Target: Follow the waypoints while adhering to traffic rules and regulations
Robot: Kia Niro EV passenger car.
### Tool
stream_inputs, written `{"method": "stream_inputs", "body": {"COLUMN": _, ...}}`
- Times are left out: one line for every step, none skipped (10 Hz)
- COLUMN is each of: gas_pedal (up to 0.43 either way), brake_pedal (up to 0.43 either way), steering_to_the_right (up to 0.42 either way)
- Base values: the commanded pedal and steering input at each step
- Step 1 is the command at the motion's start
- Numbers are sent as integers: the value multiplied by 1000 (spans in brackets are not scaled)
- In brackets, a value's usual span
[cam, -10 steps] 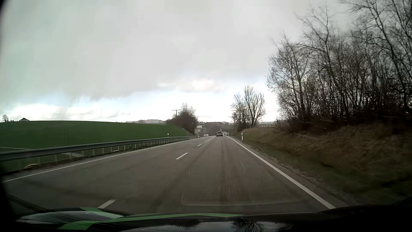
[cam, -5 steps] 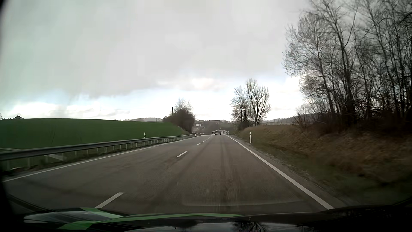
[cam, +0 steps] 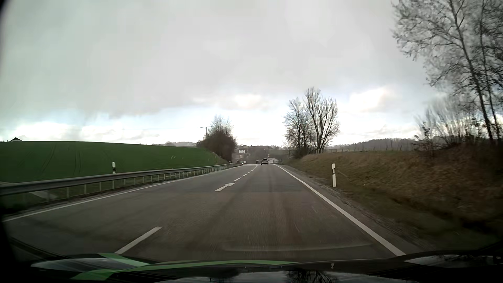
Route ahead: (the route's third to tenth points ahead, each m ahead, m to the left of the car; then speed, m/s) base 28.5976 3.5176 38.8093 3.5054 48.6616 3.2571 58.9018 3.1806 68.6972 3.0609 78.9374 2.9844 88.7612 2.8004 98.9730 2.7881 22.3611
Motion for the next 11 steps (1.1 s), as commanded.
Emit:
{"method": "stream_inputs", "body": {"gas_pedal": 0, "brake_pedal": 0, "steering_to_the_right": -3}}
{"method": "stream_inputs", "body": {"gas_pedal": 0, "brake_pedal": 0, "steering_to_the_right": -3}}
{"method": "stream_inputs", "body": {"gas_pedal": 0, "brake_pedal": 0, "steering_to_the_right": -3}}
{"method": "stream_inputs", "body": {"gas_pedal": 0, "brake_pedal": 0, "steering_to_the_right": -3}}
{"method": "stream_inputs", "body": {"gas_pedal": 0, "brake_pedal": 0, "steering_to_the_right": -3}}
{"method": "stream_inputs", "body": {"gas_pedal": 0, "brake_pedal": 0, "steering_to_the_right": -3}}
{"method": "stream_inputs", "body": {"gas_pedal": 0, "brake_pedal": 0, "steering_to_the_right": -3}}
{"method": "stream_inputs", "body": {"gas_pedal": 0, "brake_pedal": 0, "steering_to_the_right": -3}}
{"method": "stream_inputs", "body": {"gas_pedal": 0, "brake_pedal": 0, "steering_to_the_right": -3}}
{"method": "stream_inputs", "body": {"gas_pedal": 0, "brake_pedal": 0, "steering_to_the_right": -3}}
{"method": "stream_inputs", "body": {"gas_pedal": 0, "brake_pedal": 0, "steering_to_the_right": -3}}
